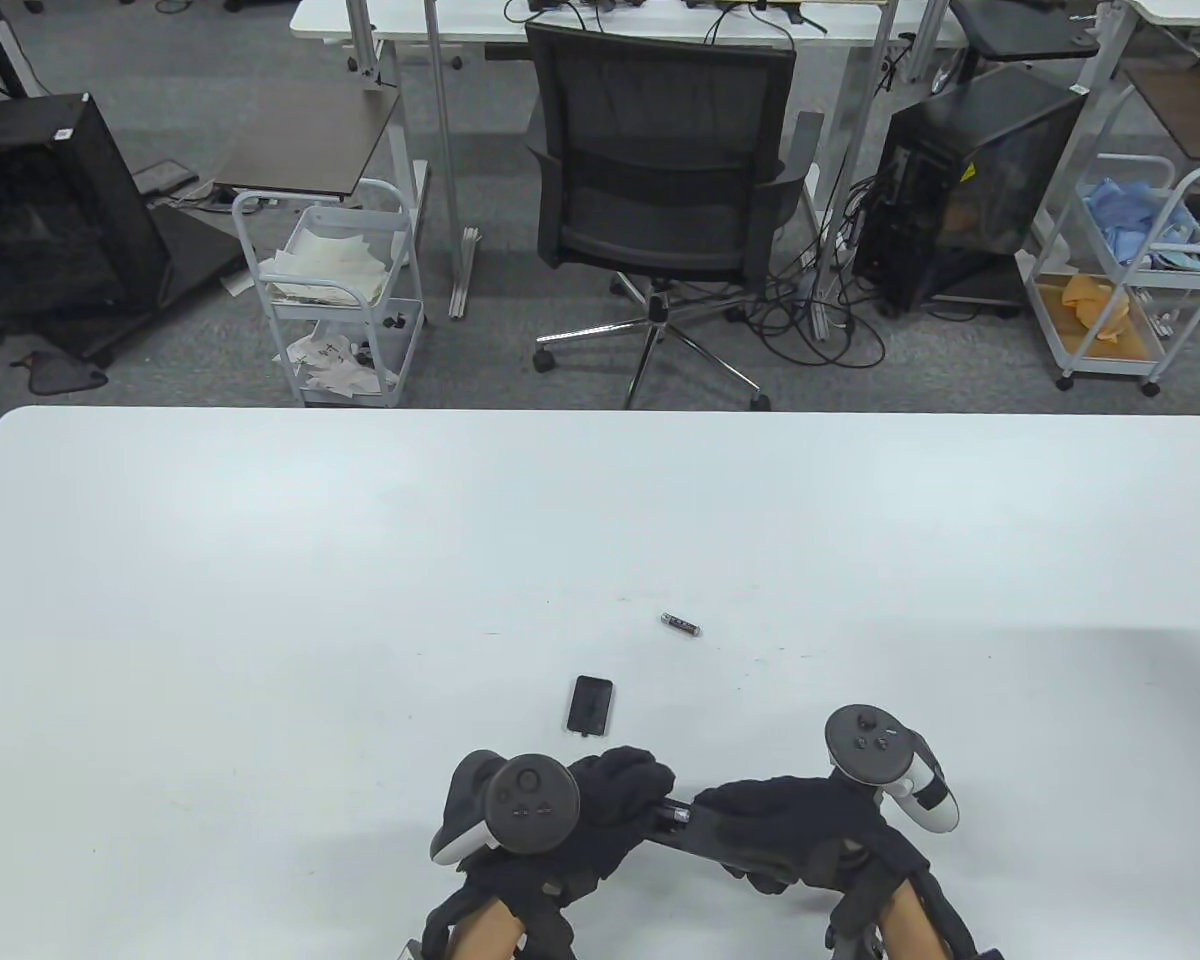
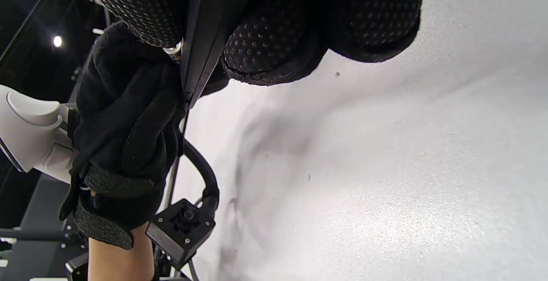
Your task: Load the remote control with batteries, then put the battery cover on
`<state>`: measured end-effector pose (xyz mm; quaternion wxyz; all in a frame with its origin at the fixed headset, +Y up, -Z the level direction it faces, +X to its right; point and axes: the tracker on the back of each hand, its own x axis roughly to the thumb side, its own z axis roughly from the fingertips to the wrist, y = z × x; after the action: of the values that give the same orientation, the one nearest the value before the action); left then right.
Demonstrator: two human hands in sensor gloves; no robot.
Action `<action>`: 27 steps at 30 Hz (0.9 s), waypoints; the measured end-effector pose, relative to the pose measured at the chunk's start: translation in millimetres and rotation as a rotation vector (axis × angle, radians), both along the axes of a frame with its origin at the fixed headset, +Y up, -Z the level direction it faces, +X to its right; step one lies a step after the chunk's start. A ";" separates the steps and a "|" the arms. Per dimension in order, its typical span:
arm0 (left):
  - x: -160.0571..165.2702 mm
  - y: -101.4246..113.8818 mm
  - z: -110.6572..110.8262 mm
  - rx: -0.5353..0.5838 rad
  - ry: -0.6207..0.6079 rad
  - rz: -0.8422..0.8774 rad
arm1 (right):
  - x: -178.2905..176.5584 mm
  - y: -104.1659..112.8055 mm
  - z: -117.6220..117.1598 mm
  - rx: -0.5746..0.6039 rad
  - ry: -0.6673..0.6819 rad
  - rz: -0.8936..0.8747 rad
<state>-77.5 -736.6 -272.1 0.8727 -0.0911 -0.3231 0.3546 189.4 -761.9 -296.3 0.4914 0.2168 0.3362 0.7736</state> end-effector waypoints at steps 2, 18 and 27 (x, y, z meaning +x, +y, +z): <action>-0.2 -2.4 -0.8 -0.031 0.001 0.019 | -0.1 -0.9 -0.2 -0.007 0.006 0.005; 3.6 -16.5 6.9 -0.228 0.241 0.145 | 0.5 0.4 0.6 -0.044 -0.009 -0.065; 4.4 -12.2 5.7 -0.236 0.371 0.358 | -2.0 1.7 1.6 -0.055 -0.021 -0.099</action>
<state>-73.0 -748.8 -266.5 0.8238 -0.0672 -0.1251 0.5488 187.4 -760.1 -294.7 0.5384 0.2117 0.3411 0.7409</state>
